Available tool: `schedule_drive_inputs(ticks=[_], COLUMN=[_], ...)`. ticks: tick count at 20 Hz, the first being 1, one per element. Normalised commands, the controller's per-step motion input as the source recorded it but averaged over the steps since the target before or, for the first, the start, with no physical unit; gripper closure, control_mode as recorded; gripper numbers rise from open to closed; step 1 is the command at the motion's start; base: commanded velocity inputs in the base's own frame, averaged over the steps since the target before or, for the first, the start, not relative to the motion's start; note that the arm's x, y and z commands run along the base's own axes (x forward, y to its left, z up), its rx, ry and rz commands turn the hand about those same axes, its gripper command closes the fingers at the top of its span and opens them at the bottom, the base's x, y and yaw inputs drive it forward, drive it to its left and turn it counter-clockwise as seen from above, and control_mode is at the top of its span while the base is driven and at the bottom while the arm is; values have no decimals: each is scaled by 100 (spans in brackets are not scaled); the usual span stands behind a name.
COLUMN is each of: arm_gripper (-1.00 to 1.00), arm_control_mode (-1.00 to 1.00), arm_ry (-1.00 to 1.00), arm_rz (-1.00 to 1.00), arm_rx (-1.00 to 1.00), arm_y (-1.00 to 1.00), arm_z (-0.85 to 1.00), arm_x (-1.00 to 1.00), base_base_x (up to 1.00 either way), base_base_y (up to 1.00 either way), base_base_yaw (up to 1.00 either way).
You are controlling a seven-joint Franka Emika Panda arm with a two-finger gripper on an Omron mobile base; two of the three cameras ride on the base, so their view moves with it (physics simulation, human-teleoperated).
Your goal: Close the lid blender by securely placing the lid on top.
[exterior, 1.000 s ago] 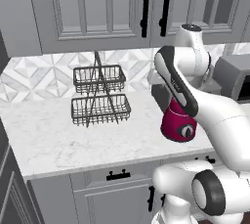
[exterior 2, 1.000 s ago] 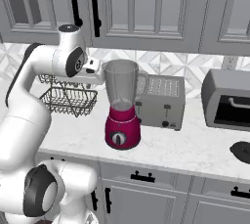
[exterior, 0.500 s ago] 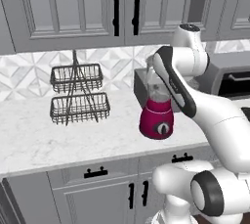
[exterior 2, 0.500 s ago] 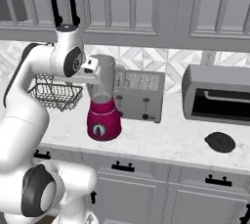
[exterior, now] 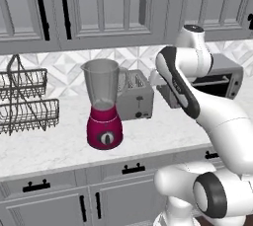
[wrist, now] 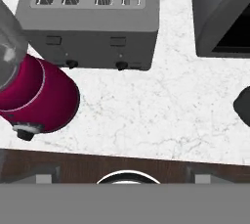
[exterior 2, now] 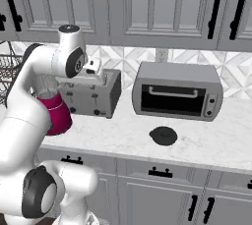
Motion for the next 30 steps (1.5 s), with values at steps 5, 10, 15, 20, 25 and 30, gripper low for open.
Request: schedule_drive_inputs(ticks=[5, 10, 15, 20, 25, 30], arm_gripper=[-100, -100, -100, -100, -100, -100], arm_control_mode=[100, 100, 100, 100, -100, -100], arm_ry=[0, 0, 0, 0, 1, 1], arm_rz=[0, 0, 0, 0, -1, -26], arm_rx=[0, 0, 0, 0, -1, 20], arm_y=[0, 0, 0, 0, -10, -95], arm_z=[0, 0, 0, 0, -23, -82], arm_x=[0, 0, 0, 0, -11, -94], base_base_x=[41, 43, 16, 0, 0, 0], base_base_y=[-31, 0, -2, 0, 0, 0], base_base_yaw=[-5, -3, 0, 0, 0, 0])
